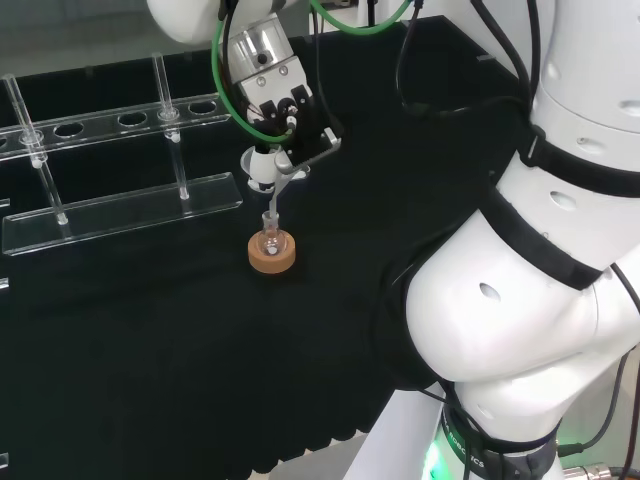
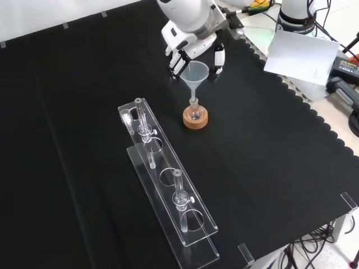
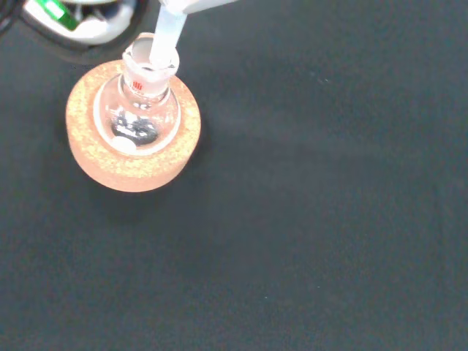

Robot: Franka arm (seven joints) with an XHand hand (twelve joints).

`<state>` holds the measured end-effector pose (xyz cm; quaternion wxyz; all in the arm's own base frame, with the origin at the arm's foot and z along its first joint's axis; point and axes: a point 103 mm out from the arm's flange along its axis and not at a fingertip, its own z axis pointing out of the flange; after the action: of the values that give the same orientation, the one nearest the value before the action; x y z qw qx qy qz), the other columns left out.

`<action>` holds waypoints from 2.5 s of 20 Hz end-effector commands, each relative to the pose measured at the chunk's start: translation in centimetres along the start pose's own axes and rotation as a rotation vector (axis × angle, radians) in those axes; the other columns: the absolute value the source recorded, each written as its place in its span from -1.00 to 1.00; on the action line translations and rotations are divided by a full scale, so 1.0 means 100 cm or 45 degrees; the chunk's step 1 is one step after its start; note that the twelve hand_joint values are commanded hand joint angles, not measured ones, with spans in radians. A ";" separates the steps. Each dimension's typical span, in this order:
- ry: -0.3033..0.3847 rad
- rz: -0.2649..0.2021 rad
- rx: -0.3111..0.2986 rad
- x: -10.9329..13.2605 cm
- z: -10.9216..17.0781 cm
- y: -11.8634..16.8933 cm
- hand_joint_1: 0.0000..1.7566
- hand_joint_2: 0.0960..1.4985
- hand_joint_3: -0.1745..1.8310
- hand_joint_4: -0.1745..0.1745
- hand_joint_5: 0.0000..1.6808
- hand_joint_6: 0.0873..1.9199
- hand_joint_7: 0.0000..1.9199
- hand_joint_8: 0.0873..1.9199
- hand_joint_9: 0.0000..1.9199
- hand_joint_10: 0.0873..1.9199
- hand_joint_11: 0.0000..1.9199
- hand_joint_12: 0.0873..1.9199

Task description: Place the funnel on the round-bottom flask.

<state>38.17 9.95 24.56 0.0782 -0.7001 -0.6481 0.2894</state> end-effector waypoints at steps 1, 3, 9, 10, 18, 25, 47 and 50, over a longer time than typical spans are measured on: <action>-0.009 -0.011 0.003 -0.001 0.004 0.005 0.00 -0.12 -0.20 0.02 -0.23 -0.36 -0.35 -0.33 -0.08 -0.55 -0.43 0.31; -0.009 -0.014 0.005 -0.001 0.004 0.005 0.00 -0.12 -0.20 0.02 -0.23 -0.36 -0.35 -0.33 -0.08 -0.55 -0.43 0.31; -0.006 -0.019 0.014 0.000 0.005 0.006 0.00 -0.12 -0.20 0.02 -0.23 -0.36 -0.35 -0.33 -0.08 -0.54 -0.43 0.31; -0.008 -0.019 0.015 0.001 0.006 0.006 0.00 -0.12 -0.20 0.02 -0.23 -0.36 -0.35 -0.33 -0.08 -0.54 -0.43 0.31; -0.016 -0.031 0.035 0.003 0.009 0.008 0.00 -0.12 -0.19 0.02 -0.24 -0.35 -0.35 -0.33 -0.08 -0.54 -0.43 0.31; -0.041 -0.032 0.041 0.007 0.015 0.010 0.00 -0.12 -0.19 0.01 -0.24 -0.35 -0.35 -0.33 -0.08 -0.54 -0.43 0.31; -0.056 -0.025 0.072 0.018 0.022 0.016 0.00 -0.12 -0.19 0.01 -0.24 -0.35 -0.36 -0.33 -0.08 -0.54 -0.43 0.31; -0.054 -0.024 0.078 0.018 0.022 0.017 0.00 -0.12 -0.19 -0.02 -0.26 -0.35 -0.37 -0.33 -0.09 -0.54 -0.43 0.31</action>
<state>38.48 10.81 21.40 0.0877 -0.6842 -0.6495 0.3198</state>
